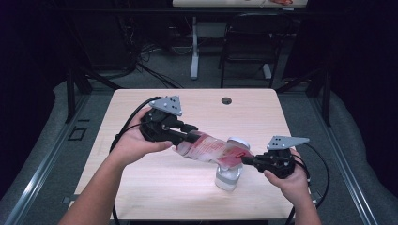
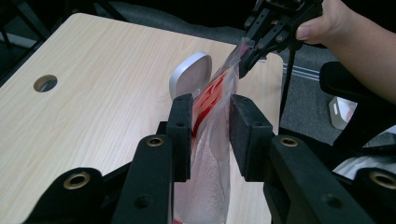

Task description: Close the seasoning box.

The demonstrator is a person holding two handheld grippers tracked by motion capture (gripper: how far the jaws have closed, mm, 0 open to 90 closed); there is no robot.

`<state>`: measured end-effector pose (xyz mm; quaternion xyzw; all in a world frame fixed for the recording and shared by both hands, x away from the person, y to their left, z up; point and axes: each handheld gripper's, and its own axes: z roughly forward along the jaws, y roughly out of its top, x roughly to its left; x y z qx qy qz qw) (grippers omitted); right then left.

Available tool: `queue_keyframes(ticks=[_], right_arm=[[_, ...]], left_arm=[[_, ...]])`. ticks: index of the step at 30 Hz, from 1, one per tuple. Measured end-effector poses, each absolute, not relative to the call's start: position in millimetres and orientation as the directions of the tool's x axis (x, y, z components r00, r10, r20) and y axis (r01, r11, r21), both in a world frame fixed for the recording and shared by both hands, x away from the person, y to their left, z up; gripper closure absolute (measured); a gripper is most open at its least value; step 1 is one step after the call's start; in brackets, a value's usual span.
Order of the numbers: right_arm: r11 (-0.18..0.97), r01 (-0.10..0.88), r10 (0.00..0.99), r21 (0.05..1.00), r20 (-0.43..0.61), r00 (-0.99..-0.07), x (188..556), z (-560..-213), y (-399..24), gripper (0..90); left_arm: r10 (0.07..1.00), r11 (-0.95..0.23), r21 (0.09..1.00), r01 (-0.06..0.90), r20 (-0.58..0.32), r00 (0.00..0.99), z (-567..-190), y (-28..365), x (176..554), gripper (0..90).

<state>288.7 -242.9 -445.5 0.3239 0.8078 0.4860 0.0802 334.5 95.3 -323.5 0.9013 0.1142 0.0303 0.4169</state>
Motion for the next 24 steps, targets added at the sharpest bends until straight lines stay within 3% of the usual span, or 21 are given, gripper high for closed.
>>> queue_keyframes(ticks=[24], right_arm=[[0.314,0.454,0.604,0.834,0.194,-0.773,290.0,-447.1,-244.7,89.5]], left_arm=[[0.242,-0.618,0.759,0.206,-0.066,0.968,-335.8,99.4,336.7,60.9]])
